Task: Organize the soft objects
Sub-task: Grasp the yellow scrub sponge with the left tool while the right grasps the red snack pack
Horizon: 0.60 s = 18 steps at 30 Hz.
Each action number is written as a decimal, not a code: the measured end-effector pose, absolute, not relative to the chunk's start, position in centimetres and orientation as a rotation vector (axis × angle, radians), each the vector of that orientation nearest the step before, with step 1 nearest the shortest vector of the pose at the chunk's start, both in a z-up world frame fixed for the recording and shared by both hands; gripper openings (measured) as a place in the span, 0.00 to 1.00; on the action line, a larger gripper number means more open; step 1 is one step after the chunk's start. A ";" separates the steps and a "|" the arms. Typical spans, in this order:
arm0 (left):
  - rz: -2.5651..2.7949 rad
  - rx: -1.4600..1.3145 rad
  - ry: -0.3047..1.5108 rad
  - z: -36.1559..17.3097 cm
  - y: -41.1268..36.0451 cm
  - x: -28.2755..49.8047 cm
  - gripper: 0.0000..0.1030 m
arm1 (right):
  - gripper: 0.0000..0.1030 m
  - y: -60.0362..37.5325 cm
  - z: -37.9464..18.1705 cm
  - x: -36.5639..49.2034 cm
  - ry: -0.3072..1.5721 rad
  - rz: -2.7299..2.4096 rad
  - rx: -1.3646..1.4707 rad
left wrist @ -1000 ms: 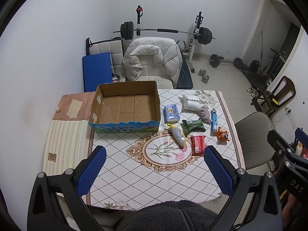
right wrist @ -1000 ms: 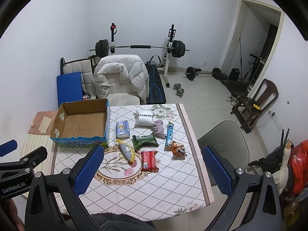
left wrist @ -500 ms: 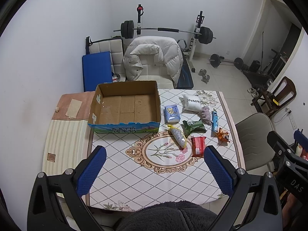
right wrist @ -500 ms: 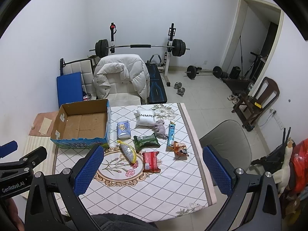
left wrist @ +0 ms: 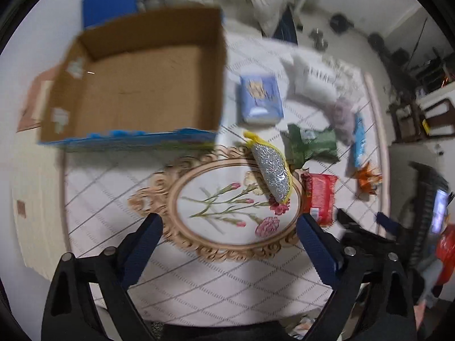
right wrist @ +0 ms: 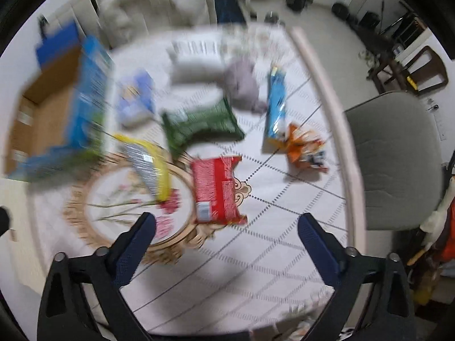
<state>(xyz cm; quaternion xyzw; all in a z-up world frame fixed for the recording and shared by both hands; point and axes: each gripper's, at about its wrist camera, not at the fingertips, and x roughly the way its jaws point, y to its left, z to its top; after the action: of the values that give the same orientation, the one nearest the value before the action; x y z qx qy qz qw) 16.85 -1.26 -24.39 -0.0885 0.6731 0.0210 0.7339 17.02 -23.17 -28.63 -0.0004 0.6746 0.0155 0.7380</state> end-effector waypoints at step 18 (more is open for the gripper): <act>0.123 -0.322 1.750 -40.8 -7.7 24.8 0.51 | 0.59 -29.7 -43.4 19.2 1.739 0.072 0.200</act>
<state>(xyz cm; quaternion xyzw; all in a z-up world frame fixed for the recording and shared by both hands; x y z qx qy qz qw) 24.78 -7.71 -40.80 -0.1404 0.7635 0.0538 0.6281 19.21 -29.66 -43.38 0.0878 0.7625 0.0314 0.6402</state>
